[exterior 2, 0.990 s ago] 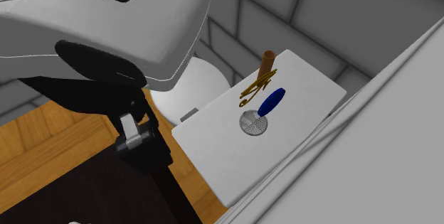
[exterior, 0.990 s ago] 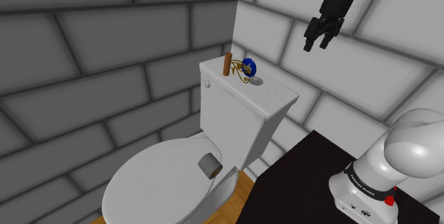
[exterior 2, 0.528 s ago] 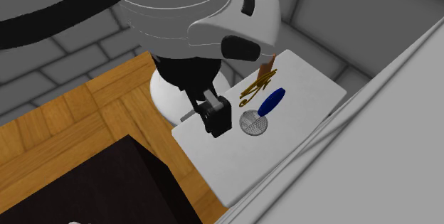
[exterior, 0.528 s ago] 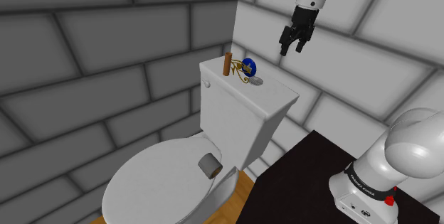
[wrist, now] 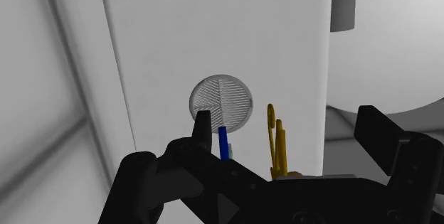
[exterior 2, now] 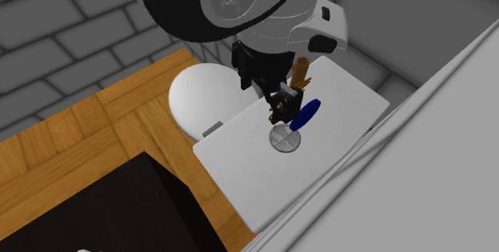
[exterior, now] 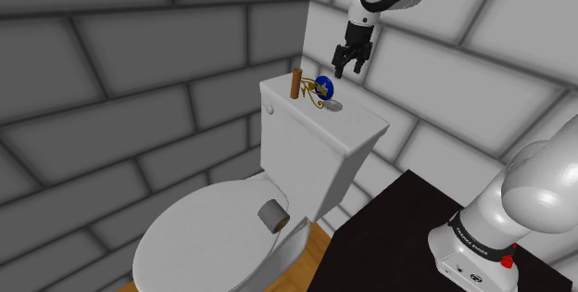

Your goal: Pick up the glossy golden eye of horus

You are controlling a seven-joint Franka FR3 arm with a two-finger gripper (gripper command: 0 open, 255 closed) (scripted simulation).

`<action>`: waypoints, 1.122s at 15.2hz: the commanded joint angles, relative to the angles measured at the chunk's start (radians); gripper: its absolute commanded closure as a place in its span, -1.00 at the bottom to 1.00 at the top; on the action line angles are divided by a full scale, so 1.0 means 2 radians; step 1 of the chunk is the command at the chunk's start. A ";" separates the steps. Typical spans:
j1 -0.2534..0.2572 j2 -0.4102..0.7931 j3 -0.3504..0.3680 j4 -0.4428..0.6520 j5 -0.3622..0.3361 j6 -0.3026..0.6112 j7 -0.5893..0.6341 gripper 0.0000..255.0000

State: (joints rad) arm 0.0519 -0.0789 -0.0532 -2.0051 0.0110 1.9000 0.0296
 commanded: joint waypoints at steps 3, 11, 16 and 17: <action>0.003 0.079 0.003 0.064 0.001 0.011 -0.007 -1.00; 0.007 0.200 0.008 0.163 0.001 0.027 -0.016 -1.00; 0.007 0.210 0.009 0.144 0.001 0.057 -0.016 -1.00; 0.007 0.212 0.009 0.141 0.001 0.060 -0.016 -1.00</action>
State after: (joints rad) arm 0.0658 0.3400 -0.0362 -1.7188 0.0136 2.0125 -0.0029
